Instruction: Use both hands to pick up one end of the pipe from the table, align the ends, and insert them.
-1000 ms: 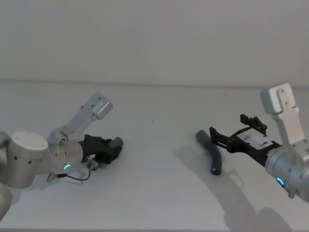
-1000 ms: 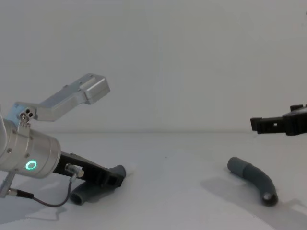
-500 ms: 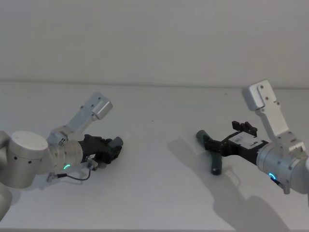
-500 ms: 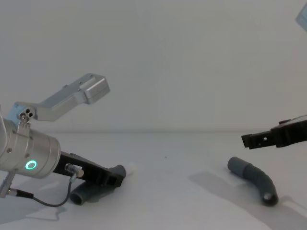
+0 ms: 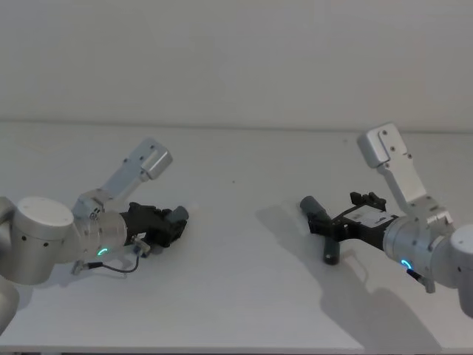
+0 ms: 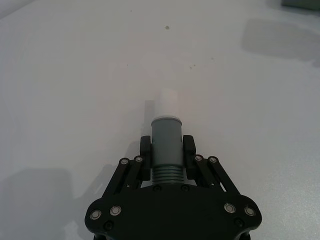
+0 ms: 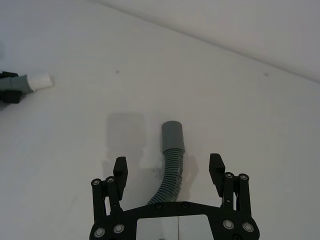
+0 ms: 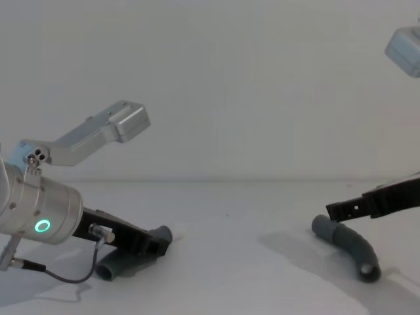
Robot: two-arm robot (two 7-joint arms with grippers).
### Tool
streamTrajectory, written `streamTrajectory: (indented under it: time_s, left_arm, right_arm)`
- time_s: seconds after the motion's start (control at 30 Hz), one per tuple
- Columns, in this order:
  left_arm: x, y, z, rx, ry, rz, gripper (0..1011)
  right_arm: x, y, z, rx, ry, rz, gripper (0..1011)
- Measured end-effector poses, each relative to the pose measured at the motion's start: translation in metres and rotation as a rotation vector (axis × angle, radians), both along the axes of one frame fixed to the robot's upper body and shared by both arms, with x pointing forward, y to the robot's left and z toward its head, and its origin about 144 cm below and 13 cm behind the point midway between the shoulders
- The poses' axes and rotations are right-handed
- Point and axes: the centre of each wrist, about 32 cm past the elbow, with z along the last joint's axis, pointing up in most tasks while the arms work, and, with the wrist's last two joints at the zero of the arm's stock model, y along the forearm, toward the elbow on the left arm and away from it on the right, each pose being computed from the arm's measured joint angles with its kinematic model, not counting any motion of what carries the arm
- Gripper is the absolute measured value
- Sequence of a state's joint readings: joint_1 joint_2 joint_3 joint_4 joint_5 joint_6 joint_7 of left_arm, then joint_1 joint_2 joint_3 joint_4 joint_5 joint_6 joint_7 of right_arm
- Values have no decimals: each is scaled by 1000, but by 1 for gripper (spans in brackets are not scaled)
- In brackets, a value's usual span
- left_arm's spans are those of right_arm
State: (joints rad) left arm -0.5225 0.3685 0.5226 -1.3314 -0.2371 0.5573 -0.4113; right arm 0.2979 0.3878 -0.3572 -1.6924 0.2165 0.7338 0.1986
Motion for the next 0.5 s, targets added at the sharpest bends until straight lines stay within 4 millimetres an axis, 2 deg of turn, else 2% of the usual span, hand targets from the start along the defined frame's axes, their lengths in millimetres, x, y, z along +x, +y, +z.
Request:
streamTrajectory:
  time_s: [0.5]
  left_arm:
    - [0, 0, 0, 0, 0, 0, 366]
  right_arm:
    - [14, 6, -9, -15, 63, -6, 1001]
